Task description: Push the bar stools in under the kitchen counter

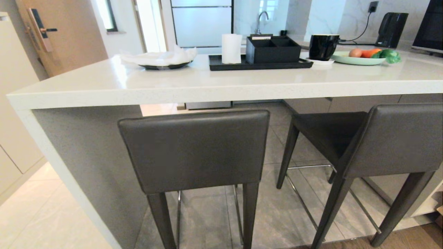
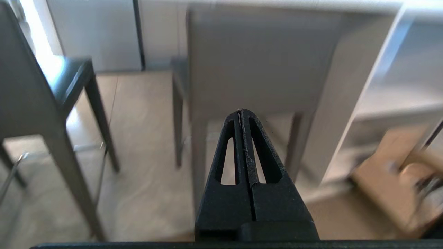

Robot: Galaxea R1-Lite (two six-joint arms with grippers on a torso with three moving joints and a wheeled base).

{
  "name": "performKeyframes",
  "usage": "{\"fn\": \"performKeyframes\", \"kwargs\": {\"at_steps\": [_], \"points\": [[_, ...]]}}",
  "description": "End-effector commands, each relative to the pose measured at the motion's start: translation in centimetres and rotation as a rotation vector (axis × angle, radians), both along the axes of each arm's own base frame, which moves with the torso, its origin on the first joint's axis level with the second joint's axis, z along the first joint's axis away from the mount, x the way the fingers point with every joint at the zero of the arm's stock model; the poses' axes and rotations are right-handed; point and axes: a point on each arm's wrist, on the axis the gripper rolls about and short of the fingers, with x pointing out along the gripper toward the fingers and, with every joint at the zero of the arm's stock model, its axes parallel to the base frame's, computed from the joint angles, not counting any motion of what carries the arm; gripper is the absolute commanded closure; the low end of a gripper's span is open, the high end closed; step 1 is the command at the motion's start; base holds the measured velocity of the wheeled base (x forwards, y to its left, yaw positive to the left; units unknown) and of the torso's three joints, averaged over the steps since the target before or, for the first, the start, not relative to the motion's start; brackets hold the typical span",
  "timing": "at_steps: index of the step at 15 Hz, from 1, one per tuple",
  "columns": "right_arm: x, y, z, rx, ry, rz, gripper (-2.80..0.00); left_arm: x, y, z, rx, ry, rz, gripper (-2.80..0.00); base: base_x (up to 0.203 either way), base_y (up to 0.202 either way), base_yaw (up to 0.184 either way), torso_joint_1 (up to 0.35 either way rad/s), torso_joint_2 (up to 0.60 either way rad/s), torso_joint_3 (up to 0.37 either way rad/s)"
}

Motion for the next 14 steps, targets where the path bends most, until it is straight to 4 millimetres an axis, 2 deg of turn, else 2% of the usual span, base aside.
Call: {"fn": "performKeyframes", "kwargs": {"at_steps": [1, 3, 5, 8, 14], "points": [[2.5, 0.1, -3.4, 0.013, 0.067, 0.028, 0.00, 0.1, 0.0, -0.2, 0.000, 0.009, -0.001, 0.00, 0.000, 0.000, 0.000, 0.000, 0.00, 0.000], [4.8, 0.1, -6.5, -0.016, 0.079, 0.061, 0.00, 0.1, 0.0, -0.2, -0.003, 0.009, -0.002, 0.00, 0.000, 0.000, 0.000, 0.000, 0.00, 0.000], [5.9, 0.3, -9.0, -0.039, 0.108, 0.113, 0.00, 0.1, 0.0, -0.2, -0.014, 0.009, -0.001, 0.00, 0.000, 0.000, 0.000, 0.000, 0.00, 0.000], [5.8, 0.5, -9.2, -0.045, 0.135, 0.220, 0.00, 0.1, 0.0, -0.2, -0.016, 0.009, -0.001, 0.00, 0.000, 0.000, 0.000, 0.000, 0.00, 0.000], [5.8, 0.4, -9.2, 0.014, 0.129, 0.197, 0.00, 0.1, 0.0, -0.1, -0.091, 0.007, 0.012, 0.00, 0.000, 0.000, 0.000, 0.000, 0.00, 0.000]]}}
